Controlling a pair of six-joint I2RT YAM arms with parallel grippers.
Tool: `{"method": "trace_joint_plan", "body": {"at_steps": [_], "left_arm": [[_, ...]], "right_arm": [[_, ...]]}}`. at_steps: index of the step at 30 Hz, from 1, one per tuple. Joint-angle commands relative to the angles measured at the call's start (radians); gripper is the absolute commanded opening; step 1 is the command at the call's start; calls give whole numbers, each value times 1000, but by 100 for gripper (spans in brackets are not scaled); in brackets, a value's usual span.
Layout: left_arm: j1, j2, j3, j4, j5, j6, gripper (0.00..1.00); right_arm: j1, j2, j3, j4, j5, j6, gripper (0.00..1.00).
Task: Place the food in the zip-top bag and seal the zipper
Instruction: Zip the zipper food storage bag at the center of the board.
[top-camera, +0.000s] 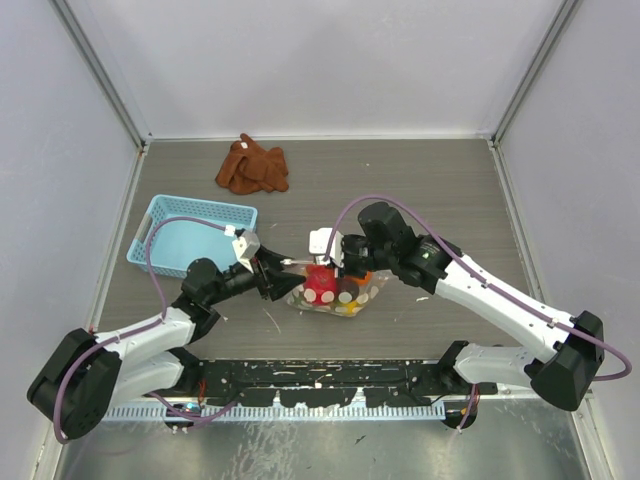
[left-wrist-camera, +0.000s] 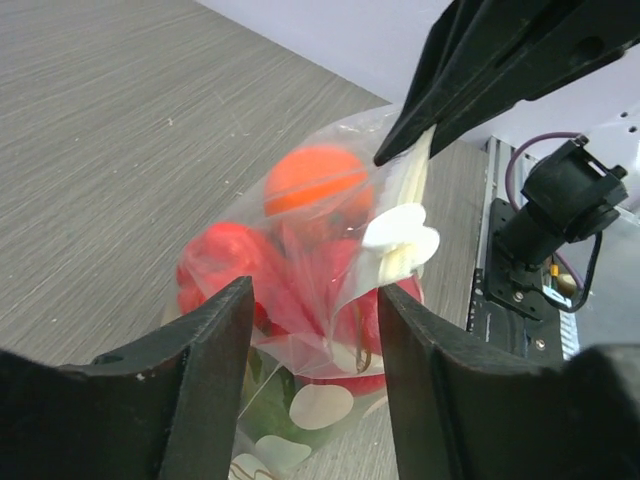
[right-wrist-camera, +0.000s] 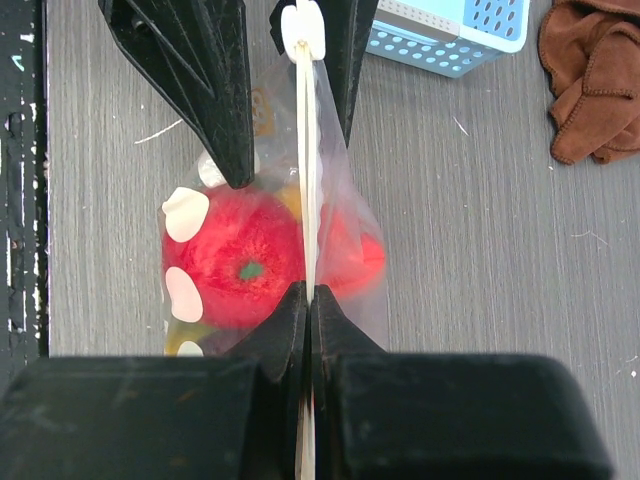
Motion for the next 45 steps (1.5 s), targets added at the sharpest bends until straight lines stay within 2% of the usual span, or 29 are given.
{"method": "trace_joint_plan", "body": {"at_steps": [1, 3, 6, 9, 12, 13, 16, 19, 23, 34, 45], "left_arm": [[4, -12, 27, 118, 60, 11, 52], [4, -16, 25, 118, 67, 11, 47], [4, -15, 20, 126, 76, 10, 36], [3, -14, 19, 131, 86, 3, 22], [4, -25, 15, 133, 85, -1, 2], [4, -29, 15, 133, 86, -6, 0], [3, -47, 13, 133, 86, -34, 0], [2, -57, 10, 129, 81, -55, 0], [3, -75, 13, 92, 67, -64, 0], [-5, -111, 16, 14, 33, -59, 0], [-6, -126, 17, -2, 19, -53, 0]], "right_arm": [[-4, -27, 1, 33, -28, -12, 1], [-3, -24, -1, 34, -29, -11, 1], [-5, -16, 0, 35, -32, -7, 1], [-12, -10, 1, 34, -28, 4, 1], [-17, -7, 2, 34, -29, 16, 1], [-17, -5, 1, 36, -24, 22, 1], [-17, 1, 12, 49, -12, 58, 14], [-15, 15, 29, 80, -64, 84, 36], [27, 48, 44, 157, -73, 110, 46], [136, 55, 19, 379, -34, 101, 46], [162, 95, 27, 430, -10, 113, 37]]}}
